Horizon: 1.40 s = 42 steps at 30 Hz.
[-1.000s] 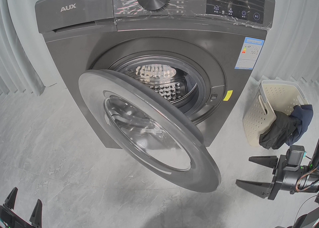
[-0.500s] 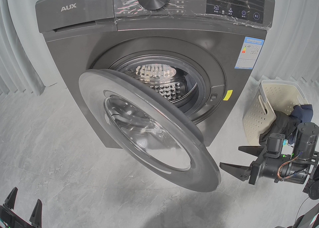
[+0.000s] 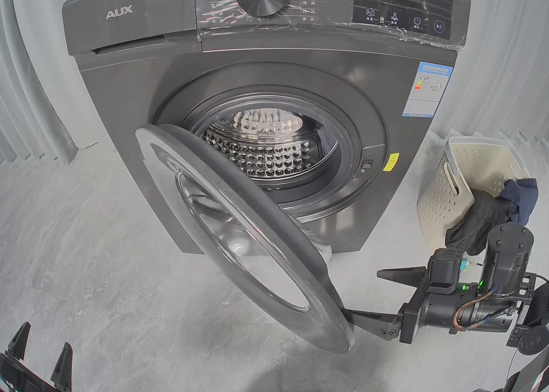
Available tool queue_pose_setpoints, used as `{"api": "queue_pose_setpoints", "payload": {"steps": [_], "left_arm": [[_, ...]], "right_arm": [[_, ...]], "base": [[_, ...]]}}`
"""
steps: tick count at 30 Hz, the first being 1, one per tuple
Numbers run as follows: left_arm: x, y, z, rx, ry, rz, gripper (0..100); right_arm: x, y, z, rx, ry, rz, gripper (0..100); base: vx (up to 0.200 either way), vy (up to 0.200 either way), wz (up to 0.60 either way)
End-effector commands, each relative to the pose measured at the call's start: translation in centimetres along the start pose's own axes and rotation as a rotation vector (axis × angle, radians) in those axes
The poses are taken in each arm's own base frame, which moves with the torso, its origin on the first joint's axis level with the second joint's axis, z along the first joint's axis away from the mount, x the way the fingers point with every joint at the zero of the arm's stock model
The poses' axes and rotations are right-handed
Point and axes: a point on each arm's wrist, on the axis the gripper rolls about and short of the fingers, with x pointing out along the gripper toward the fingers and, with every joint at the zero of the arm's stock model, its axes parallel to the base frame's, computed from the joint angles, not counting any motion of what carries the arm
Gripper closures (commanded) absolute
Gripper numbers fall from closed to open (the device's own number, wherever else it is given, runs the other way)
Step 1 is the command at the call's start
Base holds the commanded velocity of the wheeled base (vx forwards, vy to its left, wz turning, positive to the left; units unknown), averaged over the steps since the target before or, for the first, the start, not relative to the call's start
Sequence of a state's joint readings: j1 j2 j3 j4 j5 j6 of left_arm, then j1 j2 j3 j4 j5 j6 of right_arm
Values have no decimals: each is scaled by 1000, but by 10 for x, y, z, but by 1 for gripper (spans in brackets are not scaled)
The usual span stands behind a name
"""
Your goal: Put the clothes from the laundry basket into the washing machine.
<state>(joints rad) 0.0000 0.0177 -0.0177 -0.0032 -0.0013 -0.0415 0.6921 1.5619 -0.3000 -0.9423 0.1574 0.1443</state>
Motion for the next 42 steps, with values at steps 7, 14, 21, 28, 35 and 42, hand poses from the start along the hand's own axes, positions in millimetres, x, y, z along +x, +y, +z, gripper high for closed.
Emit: {"api": "queue_pose_setpoints", "payload": {"steps": [7, 14, 21, 28, 35, 42], "left_arm": [[0, 0, -5, -1, 3, 0, 0], [0, 0, -5, -1, 3, 0, 0], [0, 0, -5, -1, 3, 0, 0], [0, 0, -5, -1, 2, 0, 0], [0, 0, -5, 0, 3, 0, 0], [0, 0, -5, 0, 3, 1, 0]], "right_arm": [[58, -47, 12, 45, -52, -249, 0], [75, -58, 10, 51, -62, -263, 0], [74, -56, 11, 54, -67, -259, 0], [79, -46, 12, 43, -69, -230, 0], [81, -39, 13, 44, -76, -203, 0], [90, -23, 18, 35, -118, -138, 0]], "base": [[0, 0, 0], [0, 0, 0], [0, 0, 0], [0, 0, 0], [-143, 0, 0], [-200, 0, 0]]}}
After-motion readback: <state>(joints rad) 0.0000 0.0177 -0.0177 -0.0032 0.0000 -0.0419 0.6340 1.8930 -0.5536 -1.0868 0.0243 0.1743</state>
